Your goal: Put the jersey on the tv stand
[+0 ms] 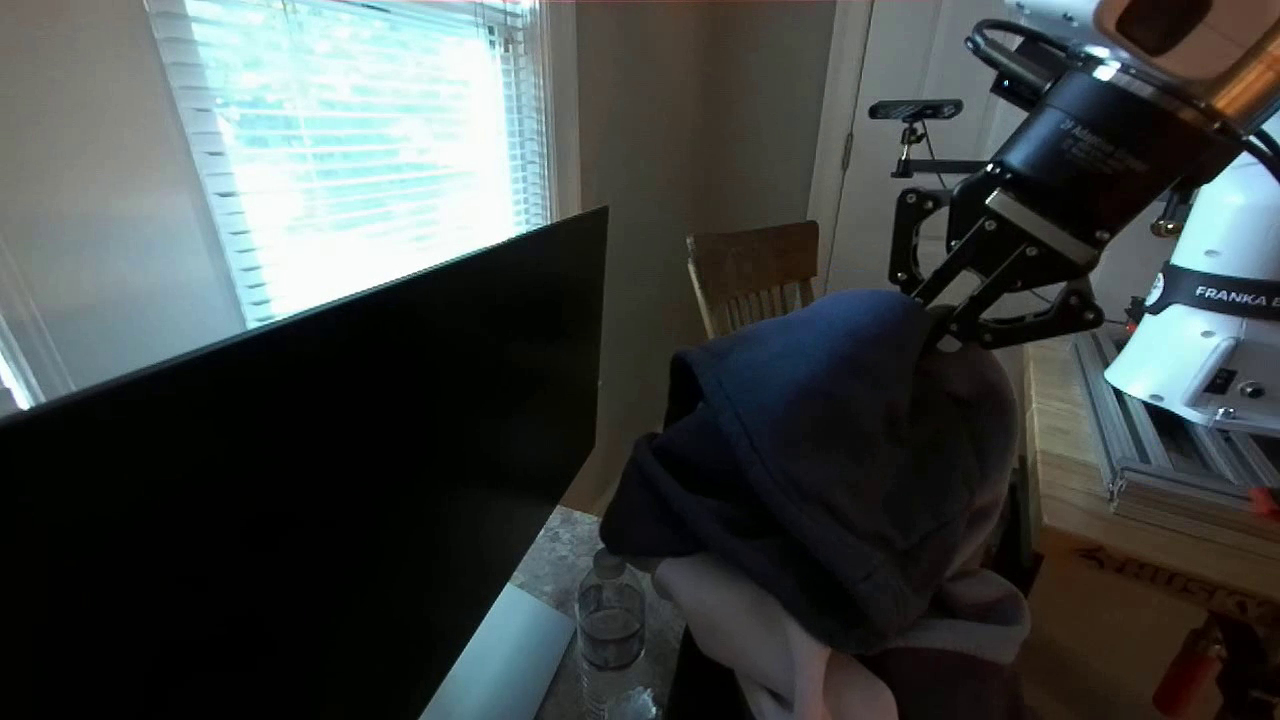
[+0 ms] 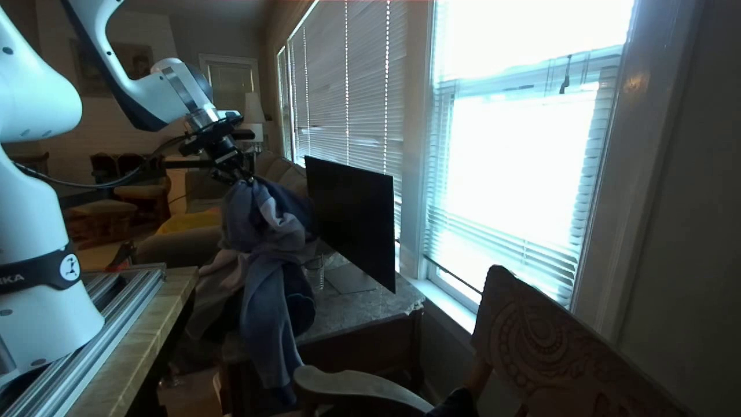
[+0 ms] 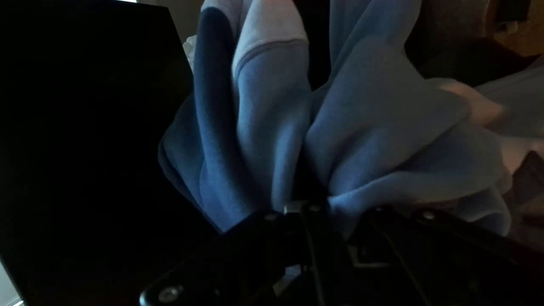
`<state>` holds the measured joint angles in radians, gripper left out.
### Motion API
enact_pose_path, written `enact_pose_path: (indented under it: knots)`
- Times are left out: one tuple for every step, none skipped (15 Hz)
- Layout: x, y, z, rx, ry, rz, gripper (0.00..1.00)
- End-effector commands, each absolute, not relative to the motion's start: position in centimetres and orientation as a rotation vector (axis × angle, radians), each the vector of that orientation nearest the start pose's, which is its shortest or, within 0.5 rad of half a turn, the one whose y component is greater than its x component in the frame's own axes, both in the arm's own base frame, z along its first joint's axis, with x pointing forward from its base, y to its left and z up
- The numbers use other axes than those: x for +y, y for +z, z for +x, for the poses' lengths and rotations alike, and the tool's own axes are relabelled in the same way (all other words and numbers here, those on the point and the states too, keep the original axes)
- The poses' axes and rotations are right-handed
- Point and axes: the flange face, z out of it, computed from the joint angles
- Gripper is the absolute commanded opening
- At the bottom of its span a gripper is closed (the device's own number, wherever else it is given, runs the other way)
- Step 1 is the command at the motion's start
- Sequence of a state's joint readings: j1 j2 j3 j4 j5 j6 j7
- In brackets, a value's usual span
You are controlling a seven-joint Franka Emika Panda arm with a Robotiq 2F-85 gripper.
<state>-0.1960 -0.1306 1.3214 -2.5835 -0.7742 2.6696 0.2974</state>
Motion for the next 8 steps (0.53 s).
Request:
enact_pose_path:
  knots:
    - [40.3,26.1,17.6,-2.335,-0.604,-2.382,0.04]
    - [40.0,25.7,17.5,-2.354,-0.585,-2.357,0.04]
    - [39.7,25.4,17.4,-2.362,-0.572,-2.350,0.04]
    - [39.3,24.9,17.4,-2.377,-0.527,-2.344,0.04]
    - [38.8,24.5,17.4,-2.387,-0.485,-2.338,0.04]
    - [38.4,24.1,17.4,-2.395,-0.451,-2.338,0.04]
    - [38.0,23.7,17.5,-2.402,-0.423,-2.339,0.04]
    - [37.6,23.4,17.6,-2.407,-0.396,-2.338,0.04]
